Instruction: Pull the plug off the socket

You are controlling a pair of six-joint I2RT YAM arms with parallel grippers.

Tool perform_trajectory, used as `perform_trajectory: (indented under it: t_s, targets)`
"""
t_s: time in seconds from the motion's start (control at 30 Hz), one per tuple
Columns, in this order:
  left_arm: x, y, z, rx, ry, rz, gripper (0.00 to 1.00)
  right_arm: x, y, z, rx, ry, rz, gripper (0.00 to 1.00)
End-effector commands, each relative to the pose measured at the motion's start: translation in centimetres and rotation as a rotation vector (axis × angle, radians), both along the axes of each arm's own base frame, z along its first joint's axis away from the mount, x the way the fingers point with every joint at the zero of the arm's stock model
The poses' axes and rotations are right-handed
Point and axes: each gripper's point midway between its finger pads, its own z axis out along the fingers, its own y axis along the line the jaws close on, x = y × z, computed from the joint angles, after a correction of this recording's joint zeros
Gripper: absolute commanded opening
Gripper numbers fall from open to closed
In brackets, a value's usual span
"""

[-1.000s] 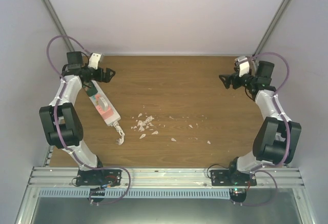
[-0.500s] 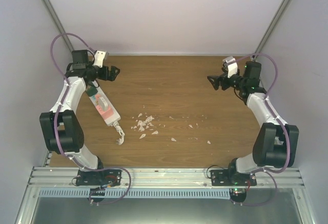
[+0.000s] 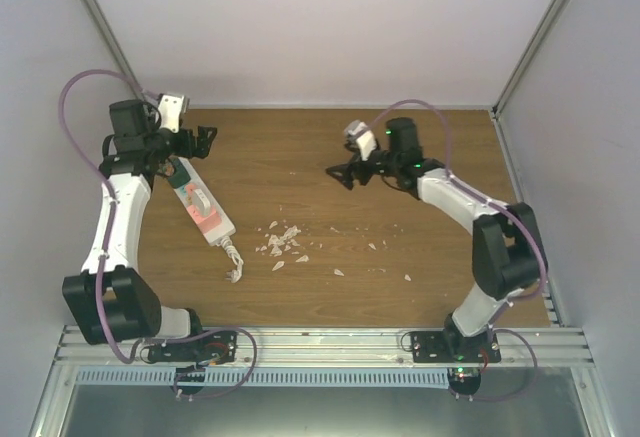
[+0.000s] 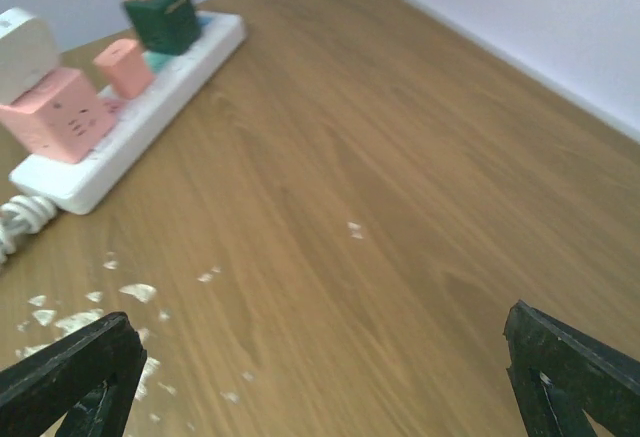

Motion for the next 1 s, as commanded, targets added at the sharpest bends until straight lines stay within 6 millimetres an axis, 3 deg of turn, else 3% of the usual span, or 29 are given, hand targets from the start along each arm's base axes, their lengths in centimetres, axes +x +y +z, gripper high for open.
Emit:
perform_trajectory:
  t_s: [0.0,0.3,0.4,0.67,0.97]
  targets:
    - [-1.5,2.0,0.4,0.004,-0.035,0.067,0.99,-1.6,6.8,-1.2,-0.043,-0.029,0.099,1.0]
    - [-3.0,4.0,0.9,0.006,-0.066,0.124,0.99,-7.0,18.3,-6.3,-0.163,-0.039,0.228,1.0]
    - [-3.1,4.1,0.7,0.007,-0.063,0.128,0.99,-8.8,20.6,-8.2,-0.21,-0.03,0.259,1.0]
    - [-3.0,4.5,0.8,0.026,-0.077,0.146,0.99,-11.9,24.6,-10.6,-0.222,0.005,0.284,0.93]
    - [-2.9,4.8,0.4,0.031,-0.073,0.163,0.99,-15.0,27.4,-13.3,-0.231,0.055,0.317,0.81]
